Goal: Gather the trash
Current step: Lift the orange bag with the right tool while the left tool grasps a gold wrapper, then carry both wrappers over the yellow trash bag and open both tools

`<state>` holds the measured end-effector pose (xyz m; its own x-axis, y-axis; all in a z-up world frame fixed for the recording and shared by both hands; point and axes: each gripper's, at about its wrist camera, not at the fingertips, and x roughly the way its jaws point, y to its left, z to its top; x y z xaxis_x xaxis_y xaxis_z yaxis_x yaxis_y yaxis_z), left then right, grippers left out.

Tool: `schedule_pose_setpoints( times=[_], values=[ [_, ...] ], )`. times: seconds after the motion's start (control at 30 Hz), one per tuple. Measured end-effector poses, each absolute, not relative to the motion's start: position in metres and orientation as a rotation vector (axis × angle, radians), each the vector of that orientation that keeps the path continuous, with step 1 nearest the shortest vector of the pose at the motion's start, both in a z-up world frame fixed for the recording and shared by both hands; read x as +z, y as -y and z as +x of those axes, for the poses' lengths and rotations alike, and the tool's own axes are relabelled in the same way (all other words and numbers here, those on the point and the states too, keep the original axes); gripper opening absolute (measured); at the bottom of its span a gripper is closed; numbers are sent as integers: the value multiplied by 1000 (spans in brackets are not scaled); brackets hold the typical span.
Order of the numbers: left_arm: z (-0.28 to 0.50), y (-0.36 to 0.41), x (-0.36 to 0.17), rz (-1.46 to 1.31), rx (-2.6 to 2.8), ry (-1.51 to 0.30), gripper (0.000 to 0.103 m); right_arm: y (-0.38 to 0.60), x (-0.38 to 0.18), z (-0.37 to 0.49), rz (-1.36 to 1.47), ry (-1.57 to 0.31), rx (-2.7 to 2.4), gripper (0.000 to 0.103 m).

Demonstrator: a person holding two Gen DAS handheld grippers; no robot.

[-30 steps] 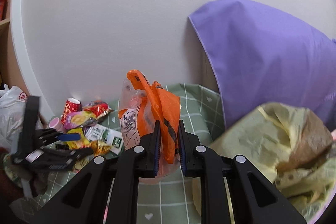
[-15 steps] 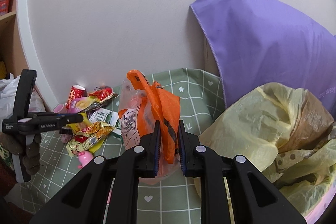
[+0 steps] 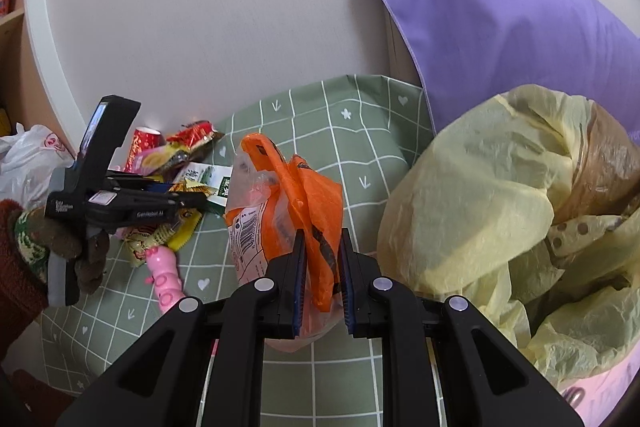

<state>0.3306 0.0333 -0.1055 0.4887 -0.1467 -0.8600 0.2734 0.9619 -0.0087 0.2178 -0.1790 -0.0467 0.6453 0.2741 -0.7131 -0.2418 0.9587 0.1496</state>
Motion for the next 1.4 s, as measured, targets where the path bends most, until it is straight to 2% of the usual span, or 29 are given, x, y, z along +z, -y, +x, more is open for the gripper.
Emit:
schedule_pose_setpoints(
  times=[0.23, 0.4, 0.57, 0.83, 1.0, 1.17, 1.27, 1.4],
  values=[
    [293, -67, -37, -83, -231, -826, 26, 184, -44, 220, 71, -804, 296, 16],
    [275, -67, 3, -120, -240, -727, 26, 178, -23, 220, 48, -734, 314, 16],
    [274, -49, 35, -167, -321, -661, 26, 184, 6, 215, 18, -642, 284, 16],
    [292, 12, 68, -287, -599, -609, 26, 246, 63, 198, -39, -509, 70, 16],
    [303, 82, 75, -287, -769, -595, 26, 302, 89, 190, -63, -469, -125, 16],
    [313, 147, 73, -347, -947, -599, 26, 338, 91, 185, -96, -484, -253, 16],
    [321, 184, 59, -429, -1069, -637, 27, 353, 87, 181, -84, -498, -298, 16],
    [339, 226, 8, -398, -1078, -775, 27, 368, 76, 174, -44, -514, -311, 16]
  ],
)
